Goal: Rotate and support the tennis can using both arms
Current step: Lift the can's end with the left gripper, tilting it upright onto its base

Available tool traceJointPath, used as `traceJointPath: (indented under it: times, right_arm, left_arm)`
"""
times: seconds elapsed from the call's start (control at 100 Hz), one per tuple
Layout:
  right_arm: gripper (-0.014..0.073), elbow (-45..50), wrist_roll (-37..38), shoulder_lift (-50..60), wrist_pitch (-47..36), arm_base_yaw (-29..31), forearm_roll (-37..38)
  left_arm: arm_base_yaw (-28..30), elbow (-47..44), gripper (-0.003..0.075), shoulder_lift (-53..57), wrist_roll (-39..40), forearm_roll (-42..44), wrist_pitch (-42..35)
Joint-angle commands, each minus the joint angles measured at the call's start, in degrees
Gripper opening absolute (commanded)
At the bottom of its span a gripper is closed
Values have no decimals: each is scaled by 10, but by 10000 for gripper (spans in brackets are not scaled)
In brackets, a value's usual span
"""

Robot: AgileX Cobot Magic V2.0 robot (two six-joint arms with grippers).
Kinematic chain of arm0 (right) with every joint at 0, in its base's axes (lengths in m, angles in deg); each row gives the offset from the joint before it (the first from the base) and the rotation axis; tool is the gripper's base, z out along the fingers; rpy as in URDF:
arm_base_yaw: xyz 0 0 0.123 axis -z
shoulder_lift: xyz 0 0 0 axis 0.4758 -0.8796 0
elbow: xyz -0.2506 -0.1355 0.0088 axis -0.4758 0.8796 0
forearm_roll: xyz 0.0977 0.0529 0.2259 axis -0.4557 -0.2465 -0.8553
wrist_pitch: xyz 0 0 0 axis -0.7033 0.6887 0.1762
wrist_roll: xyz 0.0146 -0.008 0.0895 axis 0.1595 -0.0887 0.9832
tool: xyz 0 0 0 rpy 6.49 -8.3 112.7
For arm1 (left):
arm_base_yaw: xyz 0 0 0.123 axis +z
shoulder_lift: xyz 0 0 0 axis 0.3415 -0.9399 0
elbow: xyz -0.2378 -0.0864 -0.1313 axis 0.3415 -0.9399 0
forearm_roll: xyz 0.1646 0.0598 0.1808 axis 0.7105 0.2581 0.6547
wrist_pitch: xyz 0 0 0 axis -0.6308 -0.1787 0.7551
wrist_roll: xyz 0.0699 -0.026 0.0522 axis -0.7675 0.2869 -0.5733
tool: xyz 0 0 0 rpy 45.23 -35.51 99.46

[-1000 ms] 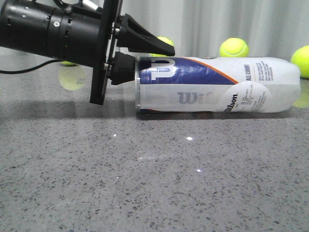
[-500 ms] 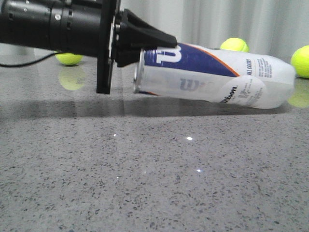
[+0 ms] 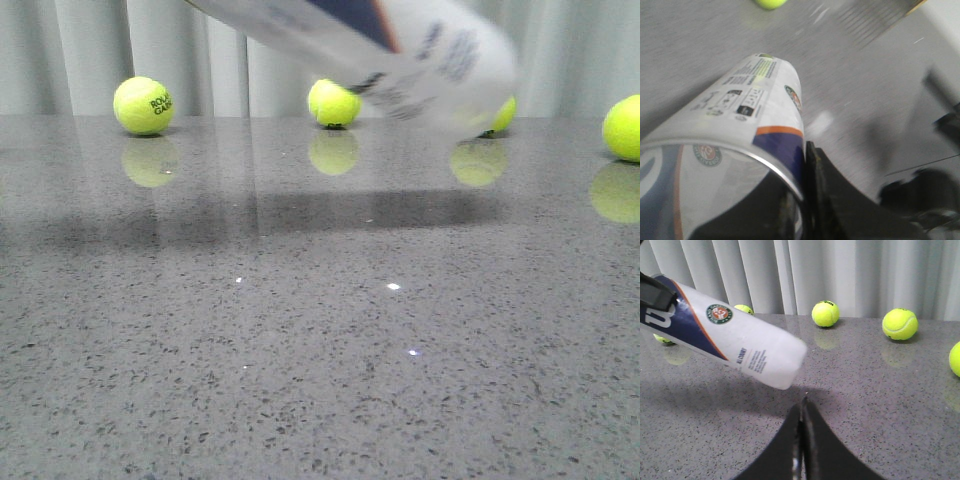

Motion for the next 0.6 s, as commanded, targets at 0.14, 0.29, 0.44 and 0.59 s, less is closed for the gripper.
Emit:
traceJointPath:
  times: [0.14,0.29,0.44,0.59]
  right_arm:
    - [-60,-14,-5,-5,-46,2,2]
    - [-60,-14,-5,-5,-46,2,2]
    - [-60,-14,-5,-5,-46,2,2]
    - [-60,-14,-5,-5,-46,2,2]
  left_arm:
    - [-51,142,-19,22,208,300,91]
    - [-94,198,-19,3,263,414,138]
    - [-125,208,-19,-8,265,437,138]
    - [-129,208,-17,-23,265,434,137]
